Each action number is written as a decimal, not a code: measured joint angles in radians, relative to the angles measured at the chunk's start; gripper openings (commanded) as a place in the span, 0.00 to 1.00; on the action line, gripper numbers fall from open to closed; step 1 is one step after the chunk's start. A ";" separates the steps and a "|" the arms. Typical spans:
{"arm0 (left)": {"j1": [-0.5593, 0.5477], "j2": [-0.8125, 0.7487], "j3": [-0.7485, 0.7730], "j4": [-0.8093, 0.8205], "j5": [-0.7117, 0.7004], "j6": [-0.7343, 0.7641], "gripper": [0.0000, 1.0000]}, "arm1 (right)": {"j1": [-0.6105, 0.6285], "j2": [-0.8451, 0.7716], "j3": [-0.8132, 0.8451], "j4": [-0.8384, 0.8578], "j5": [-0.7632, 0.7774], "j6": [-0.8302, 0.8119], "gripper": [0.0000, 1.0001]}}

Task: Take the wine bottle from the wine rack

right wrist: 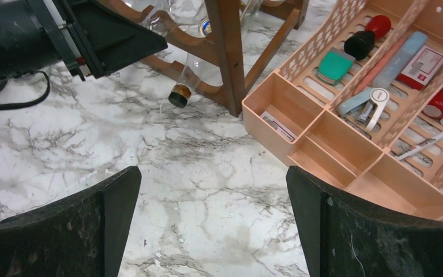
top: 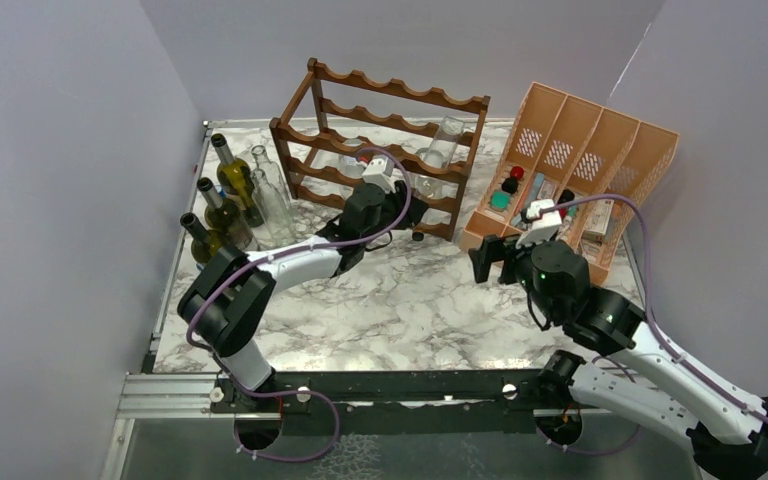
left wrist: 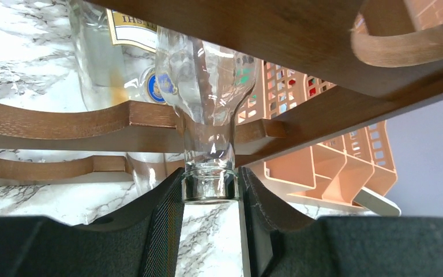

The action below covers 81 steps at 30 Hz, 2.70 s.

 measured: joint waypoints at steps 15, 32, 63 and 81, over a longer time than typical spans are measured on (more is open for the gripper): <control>0.013 -0.219 -0.193 0.049 0.072 0.005 0.00 | 0.000 0.116 -0.064 0.179 -0.130 -0.269 1.00; 0.013 -0.391 -0.317 -0.017 0.092 -0.037 0.00 | 0.000 0.262 -0.117 0.542 -0.201 -0.583 1.00; 0.020 -0.507 -0.274 -0.247 0.093 -0.027 0.00 | -0.139 0.885 -0.235 1.452 -0.663 -1.578 0.96; 0.028 -0.549 -0.254 -0.332 0.108 -0.023 0.00 | -0.145 1.002 -0.197 1.634 -0.664 -1.677 0.67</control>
